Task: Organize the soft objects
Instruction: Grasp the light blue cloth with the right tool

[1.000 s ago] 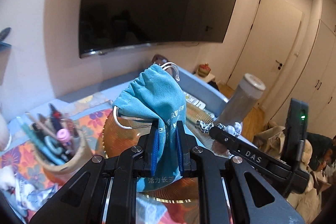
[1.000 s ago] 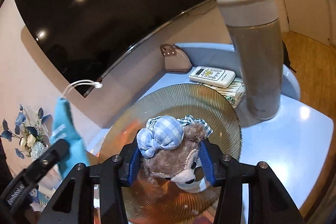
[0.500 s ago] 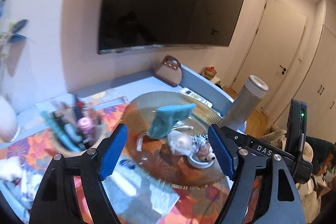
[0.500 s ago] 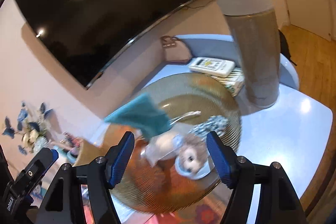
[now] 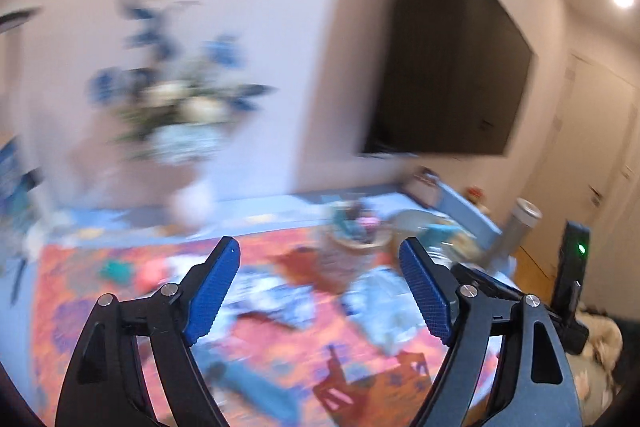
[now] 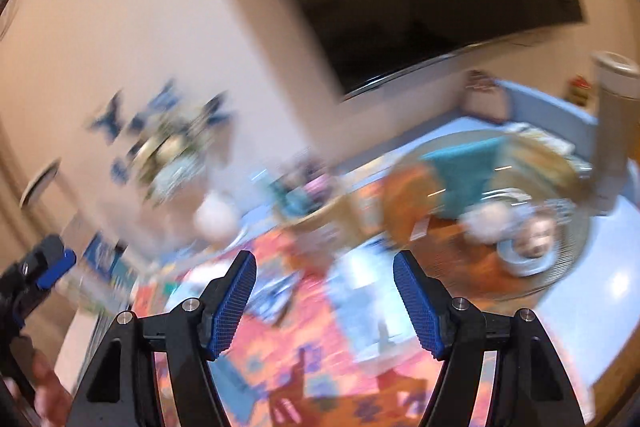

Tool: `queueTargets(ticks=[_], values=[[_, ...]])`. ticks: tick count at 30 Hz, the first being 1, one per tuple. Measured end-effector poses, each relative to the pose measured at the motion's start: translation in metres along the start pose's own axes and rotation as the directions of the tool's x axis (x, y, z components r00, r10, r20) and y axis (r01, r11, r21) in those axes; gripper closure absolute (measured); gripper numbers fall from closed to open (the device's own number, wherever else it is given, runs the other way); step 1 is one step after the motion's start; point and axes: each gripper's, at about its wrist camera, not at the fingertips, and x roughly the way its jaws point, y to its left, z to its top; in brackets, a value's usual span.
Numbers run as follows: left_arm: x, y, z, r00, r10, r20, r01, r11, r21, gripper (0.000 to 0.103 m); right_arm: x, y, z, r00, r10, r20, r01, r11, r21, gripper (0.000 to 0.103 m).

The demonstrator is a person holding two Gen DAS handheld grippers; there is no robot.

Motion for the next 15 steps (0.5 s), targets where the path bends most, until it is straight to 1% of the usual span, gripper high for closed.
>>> queueTargets(ticks=[2,3,4,6,8,10,12,13,15], values=[[-0.019,0.043,-0.016,0.996,0.087,0.009,-0.086,0.994,-0.066,0.019,0.02,0.03,-0.019,0.997,0.052,-0.059,-0.055,0.997,-0.053,0.033],[-0.023,0.057,-0.022,0.994,0.106,0.003,-0.106,0.99,-0.092,0.019,0.03,0.044,-0.028,0.993,0.075,-0.093,-0.082,0.994,-0.078,0.033],[-0.027,0.076,-0.033,0.991,0.131,-0.008,-0.131,0.983,-0.129,0.019,0.038,0.054,-0.037,0.989,0.091,-0.117,-0.102,0.99,-0.098,0.033],[-0.027,0.119,-0.06,0.981,0.187,-0.046,-0.193,0.959,-0.207,0.019,0.058,0.076,-0.057,0.979,0.113,-0.17,-0.139,0.978,-0.154,0.033],[-0.018,0.15,-0.084,0.972,0.218,-0.092,-0.234,0.938,-0.256,0.019,0.077,0.094,-0.078,0.968,0.137,-0.21,-0.181,0.962,-0.205,0.033],[-0.006,0.174,-0.108,0.961,0.242,-0.132,-0.271,0.919,-0.287,0.019,0.092,0.101,-0.096,0.959,0.159,-0.233,-0.216,0.946,-0.242,0.033],[0.01,0.197,-0.133,0.956,0.243,-0.165,-0.285,0.903,-0.321,0.019,0.108,0.104,-0.114,0.954,0.151,-0.258,-0.224,0.933,-0.281,0.033],[0.017,0.205,-0.143,0.952,0.246,-0.183,-0.296,0.894,-0.336,0.019,0.113,0.102,-0.119,0.952,0.151,-0.268,-0.228,0.931,-0.286,0.033],[0.026,0.213,-0.155,0.95,0.241,-0.198,-0.299,0.887,-0.353,0.019,0.126,0.095,-0.132,0.939,0.162,-0.302,-0.247,0.931,-0.269,0.033]])
